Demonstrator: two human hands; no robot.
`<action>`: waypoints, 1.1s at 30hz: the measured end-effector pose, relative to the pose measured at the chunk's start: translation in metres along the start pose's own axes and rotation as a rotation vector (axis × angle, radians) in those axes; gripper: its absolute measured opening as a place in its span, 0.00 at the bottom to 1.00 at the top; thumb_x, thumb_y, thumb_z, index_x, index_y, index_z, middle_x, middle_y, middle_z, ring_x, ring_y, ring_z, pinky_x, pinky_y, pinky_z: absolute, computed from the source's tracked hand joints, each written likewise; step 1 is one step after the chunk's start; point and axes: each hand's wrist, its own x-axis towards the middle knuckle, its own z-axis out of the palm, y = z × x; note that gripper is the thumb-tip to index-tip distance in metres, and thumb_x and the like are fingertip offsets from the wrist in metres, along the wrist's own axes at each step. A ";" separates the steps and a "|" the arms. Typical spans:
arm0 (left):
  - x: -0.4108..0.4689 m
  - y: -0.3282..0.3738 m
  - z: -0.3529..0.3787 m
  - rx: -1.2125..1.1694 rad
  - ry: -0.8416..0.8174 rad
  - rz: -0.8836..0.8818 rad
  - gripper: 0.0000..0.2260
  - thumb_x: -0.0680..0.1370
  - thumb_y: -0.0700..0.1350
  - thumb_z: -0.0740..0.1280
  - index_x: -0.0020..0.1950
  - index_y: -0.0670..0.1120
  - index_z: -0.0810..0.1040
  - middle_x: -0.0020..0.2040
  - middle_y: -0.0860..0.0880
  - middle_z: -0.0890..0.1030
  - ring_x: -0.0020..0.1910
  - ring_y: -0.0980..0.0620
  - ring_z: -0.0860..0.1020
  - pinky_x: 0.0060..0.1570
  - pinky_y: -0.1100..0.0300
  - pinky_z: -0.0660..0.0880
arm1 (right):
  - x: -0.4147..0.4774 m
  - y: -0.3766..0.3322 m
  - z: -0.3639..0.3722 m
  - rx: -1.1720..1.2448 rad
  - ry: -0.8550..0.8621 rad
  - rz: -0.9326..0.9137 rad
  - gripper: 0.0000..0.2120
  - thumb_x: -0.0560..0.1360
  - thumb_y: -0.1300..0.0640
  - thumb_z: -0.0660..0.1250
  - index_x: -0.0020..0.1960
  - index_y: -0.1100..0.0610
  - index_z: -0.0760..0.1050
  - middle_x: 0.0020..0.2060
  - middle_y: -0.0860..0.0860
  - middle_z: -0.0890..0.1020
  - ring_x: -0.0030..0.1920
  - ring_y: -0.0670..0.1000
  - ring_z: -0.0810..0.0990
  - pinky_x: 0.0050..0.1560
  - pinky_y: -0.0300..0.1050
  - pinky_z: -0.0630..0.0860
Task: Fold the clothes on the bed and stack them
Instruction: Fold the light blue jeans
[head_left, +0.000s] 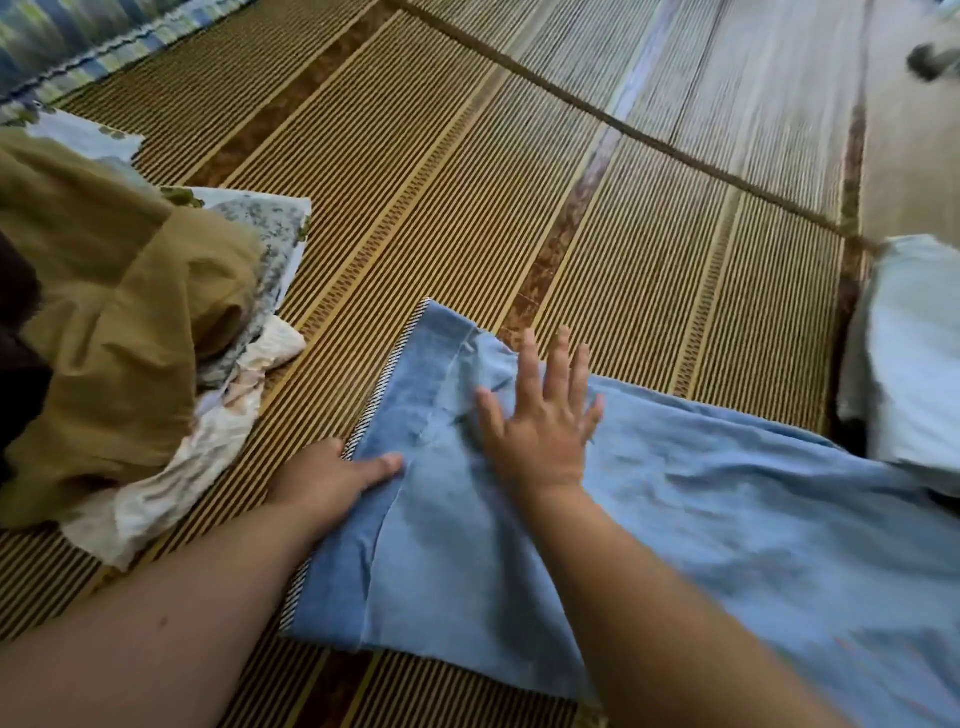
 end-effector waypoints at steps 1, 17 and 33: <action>-0.001 0.002 0.000 0.043 0.004 0.011 0.35 0.70 0.62 0.71 0.68 0.41 0.71 0.65 0.41 0.76 0.62 0.41 0.75 0.59 0.53 0.71 | -0.013 0.016 0.001 -0.045 -0.009 0.077 0.38 0.72 0.29 0.47 0.78 0.42 0.44 0.78 0.50 0.40 0.77 0.54 0.36 0.70 0.66 0.41; -0.143 0.133 0.010 0.268 -0.403 0.660 0.37 0.72 0.45 0.68 0.73 0.69 0.56 0.59 0.62 0.77 0.51 0.69 0.77 0.45 0.77 0.70 | -0.071 0.022 -0.112 1.506 -0.528 0.479 0.20 0.73 0.40 0.62 0.56 0.49 0.82 0.54 0.52 0.84 0.54 0.49 0.82 0.55 0.47 0.78; -0.212 0.149 0.240 0.572 -0.177 0.888 0.29 0.75 0.56 0.65 0.75 0.58 0.61 0.79 0.49 0.54 0.76 0.51 0.54 0.75 0.56 0.51 | -0.113 0.329 -0.212 0.820 -0.124 0.635 0.20 0.73 0.70 0.67 0.63 0.59 0.73 0.54 0.62 0.82 0.54 0.62 0.80 0.59 0.62 0.75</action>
